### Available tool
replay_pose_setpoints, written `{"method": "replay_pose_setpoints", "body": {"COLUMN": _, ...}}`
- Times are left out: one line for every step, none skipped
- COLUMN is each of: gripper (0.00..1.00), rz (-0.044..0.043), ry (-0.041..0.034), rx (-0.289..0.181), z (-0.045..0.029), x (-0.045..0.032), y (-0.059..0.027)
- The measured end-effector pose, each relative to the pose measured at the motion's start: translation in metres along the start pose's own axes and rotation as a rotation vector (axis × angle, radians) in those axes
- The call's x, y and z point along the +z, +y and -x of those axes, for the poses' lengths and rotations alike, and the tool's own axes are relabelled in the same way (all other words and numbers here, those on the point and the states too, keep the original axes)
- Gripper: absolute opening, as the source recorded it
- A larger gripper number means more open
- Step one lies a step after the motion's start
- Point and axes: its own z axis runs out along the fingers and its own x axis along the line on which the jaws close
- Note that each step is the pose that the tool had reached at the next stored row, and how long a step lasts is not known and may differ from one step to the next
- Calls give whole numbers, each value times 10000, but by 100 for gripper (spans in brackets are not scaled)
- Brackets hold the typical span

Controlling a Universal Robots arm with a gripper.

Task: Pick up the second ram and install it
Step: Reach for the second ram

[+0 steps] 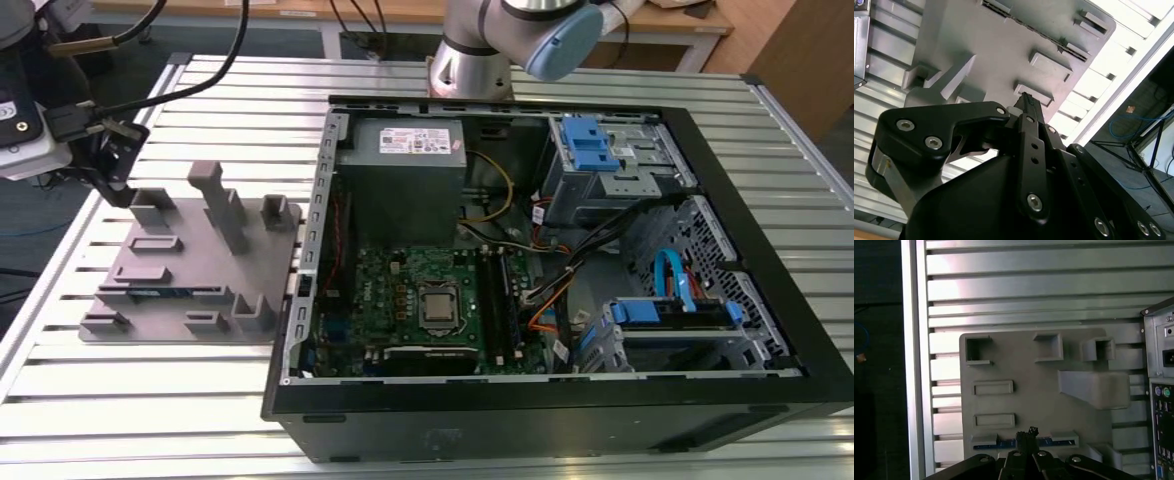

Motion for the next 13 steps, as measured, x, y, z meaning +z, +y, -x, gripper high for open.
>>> {"method": "replay_pose_setpoints", "body": {"gripper": 10, "rz": 0, "ry": 1, "rx": 0, "z": -3, "x": 18, "y": -4}}
{"method": "replay_pose_setpoints", "body": {"gripper": 10, "rz": 0, "ry": 1, "rx": 0, "z": -8, "x": 35, "y": -8}}
{"method": "replay_pose_setpoints", "body": {"gripper": 10, "rz": -1, "ry": 1, "rx": 0, "z": -13, "x": 53, "y": -13}}
{"method": "replay_pose_setpoints", "body": {"gripper": 10, "rz": -3, "ry": 2, "rx": -1, "z": -18, "x": 70, "y": -21}}
{"method": "replay_pose_setpoints", "body": {"gripper": 10, "rz": -5, "ry": 4, "rx": -2, "z": -20, "x": 88, "y": -35}}
{"method": "replay_pose_setpoints", "body": {"gripper": 10, "rz": -5, "ry": 8, "rx": -2, "z": -19, "x": 106, "y": -57}}
{"method": "replay_pose_setpoints", "body": {"gripper": 10, "rz": -5, "ry": 11, "rx": -3, "z": -17, "x": 123, "y": -83}}
{"method": "replay_pose_setpoints", "body": {"gripper": 10, "rz": -5, "ry": 13, "rx": -10, "z": -16, "x": 138, "y": -105}}
{"method": "replay_pose_setpoints", "body": {"gripper": 10, "rz": -10, "ry": 14, "rx": -23, "z": -15, "x": 153, "y": -120}}
{"method": "replay_pose_setpoints", "body": {"gripper": 10, "rz": -17, "ry": 13, "rx": -36, "z": -14, "x": 167, "y": -130}}
{"method": "replay_pose_setpoints", "body": {"gripper": 10, "rz": -31, "ry": 11, "rx": -49, "z": -12, "x": 180, "y": -139}}
{"method": "replay_pose_setpoints", "body": {"gripper": 10, "rz": -53, "ry": 11, "rx": -65, "z": -8, "x": 189, "y": -145}}
{"method": "replay_pose_setpoints", "body": {"gripper": 10, "rz": -88, "ry": 13, "rx": -83, "z": -1, "x": 197, "y": -148}}
